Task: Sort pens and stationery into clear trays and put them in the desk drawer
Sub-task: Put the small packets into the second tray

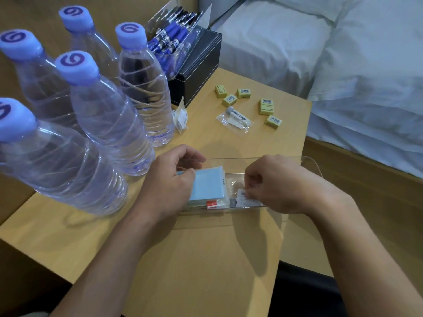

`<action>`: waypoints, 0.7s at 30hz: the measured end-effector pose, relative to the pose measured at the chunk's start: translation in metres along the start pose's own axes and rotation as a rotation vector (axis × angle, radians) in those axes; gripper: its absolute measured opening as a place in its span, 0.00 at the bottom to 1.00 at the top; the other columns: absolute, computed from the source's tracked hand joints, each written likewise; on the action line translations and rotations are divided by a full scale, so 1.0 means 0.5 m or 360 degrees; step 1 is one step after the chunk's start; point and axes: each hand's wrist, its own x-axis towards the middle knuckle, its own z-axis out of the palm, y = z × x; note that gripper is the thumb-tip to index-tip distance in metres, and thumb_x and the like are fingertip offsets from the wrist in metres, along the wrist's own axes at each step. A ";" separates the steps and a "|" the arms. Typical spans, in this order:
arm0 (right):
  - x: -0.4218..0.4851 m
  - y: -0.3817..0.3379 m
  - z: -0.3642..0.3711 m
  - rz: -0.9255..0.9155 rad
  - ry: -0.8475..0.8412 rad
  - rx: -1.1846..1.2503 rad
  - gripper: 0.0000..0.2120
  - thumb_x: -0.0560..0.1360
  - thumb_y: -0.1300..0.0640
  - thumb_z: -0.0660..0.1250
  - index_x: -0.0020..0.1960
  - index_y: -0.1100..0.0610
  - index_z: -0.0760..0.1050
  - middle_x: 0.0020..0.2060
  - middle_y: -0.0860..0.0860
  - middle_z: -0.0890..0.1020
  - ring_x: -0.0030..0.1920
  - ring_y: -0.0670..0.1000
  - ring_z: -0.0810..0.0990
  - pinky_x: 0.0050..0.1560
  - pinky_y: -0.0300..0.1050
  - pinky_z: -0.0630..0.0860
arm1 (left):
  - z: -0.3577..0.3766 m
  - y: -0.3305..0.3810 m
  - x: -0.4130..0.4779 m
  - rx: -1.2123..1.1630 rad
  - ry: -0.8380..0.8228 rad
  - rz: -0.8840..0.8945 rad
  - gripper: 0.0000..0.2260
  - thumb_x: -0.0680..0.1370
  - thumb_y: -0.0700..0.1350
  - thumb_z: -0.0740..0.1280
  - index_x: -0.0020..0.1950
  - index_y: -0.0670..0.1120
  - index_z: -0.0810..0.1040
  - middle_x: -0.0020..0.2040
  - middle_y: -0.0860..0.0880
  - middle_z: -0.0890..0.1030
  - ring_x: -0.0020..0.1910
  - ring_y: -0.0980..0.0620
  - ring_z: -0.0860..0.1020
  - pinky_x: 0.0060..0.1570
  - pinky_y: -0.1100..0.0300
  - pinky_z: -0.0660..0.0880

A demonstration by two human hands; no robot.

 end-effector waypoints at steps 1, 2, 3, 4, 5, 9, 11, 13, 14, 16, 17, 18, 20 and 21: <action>-0.001 -0.002 0.002 0.0014 0.0017 -0.0005 0.05 0.76 0.53 0.70 0.41 0.50 0.79 0.39 0.47 0.80 0.42 0.50 0.79 0.42 0.47 0.80 | 0.000 0.000 0.000 0.0000 0.0003 0.0004 0.14 0.77 0.32 0.63 0.49 0.51 0.81 0.45 0.54 0.83 0.44 0.64 0.78 0.40 0.60 0.72; -0.003 -0.004 0.005 0.0024 0.0039 -0.0012 0.05 0.76 0.53 0.70 0.41 0.50 0.79 0.40 0.47 0.80 0.42 0.51 0.79 0.44 0.49 0.81 | 0.000 -0.001 0.000 -0.0001 0.0009 0.0011 0.14 0.77 0.33 0.63 0.49 0.51 0.81 0.45 0.54 0.83 0.44 0.63 0.78 0.40 0.60 0.72; -0.006 -0.006 0.007 0.0028 0.0066 -0.0018 0.04 0.75 0.53 0.70 0.41 0.50 0.79 0.40 0.46 0.80 0.43 0.51 0.80 0.45 0.51 0.81 | 0.000 -0.002 0.000 -0.0005 0.0015 0.0020 0.13 0.76 0.34 0.63 0.49 0.51 0.81 0.45 0.54 0.83 0.44 0.63 0.78 0.40 0.60 0.72; -0.009 -0.007 0.009 0.0030 0.0098 -0.0018 0.03 0.75 0.53 0.70 0.42 0.49 0.79 0.41 0.46 0.80 0.44 0.52 0.80 0.45 0.52 0.81 | 0.001 -0.002 0.000 -0.0010 0.0022 0.0025 0.13 0.76 0.35 0.63 0.48 0.52 0.81 0.45 0.54 0.83 0.44 0.64 0.78 0.41 0.60 0.72; -0.013 -0.009 0.010 0.0035 0.0123 -0.0017 0.02 0.75 0.52 0.70 0.43 0.49 0.79 0.41 0.46 0.80 0.45 0.52 0.80 0.46 0.52 0.81 | 0.001 -0.003 0.000 -0.0012 0.0026 0.0022 0.13 0.76 0.34 0.63 0.48 0.52 0.81 0.45 0.54 0.83 0.43 0.64 0.78 0.41 0.60 0.72; -0.027 -0.004 0.001 0.0089 0.0187 -0.0040 0.13 0.75 0.47 0.72 0.57 0.48 0.77 0.49 0.47 0.81 0.50 0.53 0.80 0.50 0.52 0.80 | 0.003 0.000 0.002 0.0008 0.0025 0.0018 0.15 0.76 0.31 0.62 0.49 0.51 0.81 0.45 0.54 0.83 0.43 0.65 0.78 0.39 0.59 0.72; -0.033 -0.001 -0.008 0.0067 0.0290 -0.0012 0.12 0.77 0.50 0.70 0.60 0.46 0.77 0.52 0.47 0.80 0.51 0.52 0.79 0.51 0.51 0.80 | 0.002 0.000 0.003 0.0009 0.0023 0.0012 0.15 0.77 0.31 0.62 0.49 0.51 0.81 0.45 0.54 0.83 0.44 0.65 0.78 0.39 0.60 0.72; -0.036 0.004 -0.015 0.0021 0.0402 0.0039 0.10 0.78 0.57 0.66 0.56 0.45 0.79 0.50 0.46 0.80 0.48 0.51 0.79 0.48 0.50 0.80 | 0.003 0.001 0.003 0.0008 0.0021 0.0009 0.15 0.76 0.33 0.63 0.49 0.51 0.81 0.45 0.54 0.83 0.44 0.64 0.78 0.40 0.59 0.72; -0.036 0.005 -0.017 -0.0004 0.0434 0.0060 0.10 0.77 0.59 0.65 0.52 0.46 0.80 0.48 0.45 0.80 0.46 0.50 0.79 0.47 0.50 0.81 | 0.004 0.001 0.004 0.0005 0.0022 0.0008 0.14 0.76 0.35 0.63 0.49 0.52 0.81 0.45 0.54 0.83 0.44 0.64 0.78 0.40 0.59 0.73; -0.035 0.007 -0.021 -0.0056 0.0413 0.0097 0.12 0.77 0.62 0.64 0.48 0.47 0.81 0.45 0.44 0.80 0.44 0.48 0.79 0.45 0.49 0.82 | 0.006 0.004 0.003 -0.0008 0.0025 0.0006 0.12 0.72 0.40 0.62 0.49 0.53 0.81 0.45 0.54 0.83 0.45 0.62 0.79 0.42 0.59 0.73; -0.035 0.007 -0.021 -0.0075 0.0372 0.0105 0.12 0.77 0.62 0.63 0.47 0.47 0.82 0.45 0.44 0.80 0.45 0.47 0.79 0.46 0.48 0.82 | 0.006 0.005 0.003 -0.0007 0.0024 0.0003 0.13 0.70 0.42 0.61 0.49 0.53 0.81 0.45 0.54 0.83 0.45 0.62 0.79 0.43 0.60 0.73; -0.036 0.006 -0.020 -0.0088 0.0320 0.0106 0.13 0.77 0.62 0.63 0.47 0.47 0.83 0.46 0.43 0.80 0.46 0.46 0.79 0.47 0.47 0.81 | 0.007 0.006 0.003 -0.0002 0.0022 -0.0001 0.14 0.69 0.43 0.60 0.49 0.53 0.81 0.45 0.54 0.83 0.46 0.61 0.79 0.43 0.60 0.73; -0.037 0.001 -0.014 -0.0109 0.0178 0.0098 0.13 0.77 0.62 0.62 0.49 0.48 0.83 0.47 0.43 0.80 0.48 0.46 0.79 0.50 0.46 0.81 | 0.008 0.004 0.004 0.0009 0.0025 -0.0002 0.12 0.72 0.40 0.62 0.49 0.53 0.81 0.45 0.55 0.83 0.45 0.61 0.79 0.42 0.59 0.73; -0.036 -0.002 -0.008 -0.0115 0.0096 0.0093 0.14 0.77 0.62 0.61 0.50 0.49 0.83 0.48 0.44 0.81 0.49 0.46 0.80 0.52 0.46 0.81 | 0.007 0.003 0.005 0.0015 0.0026 -0.0005 0.13 0.74 0.37 0.63 0.49 0.53 0.81 0.45 0.54 0.83 0.45 0.61 0.79 0.41 0.59 0.73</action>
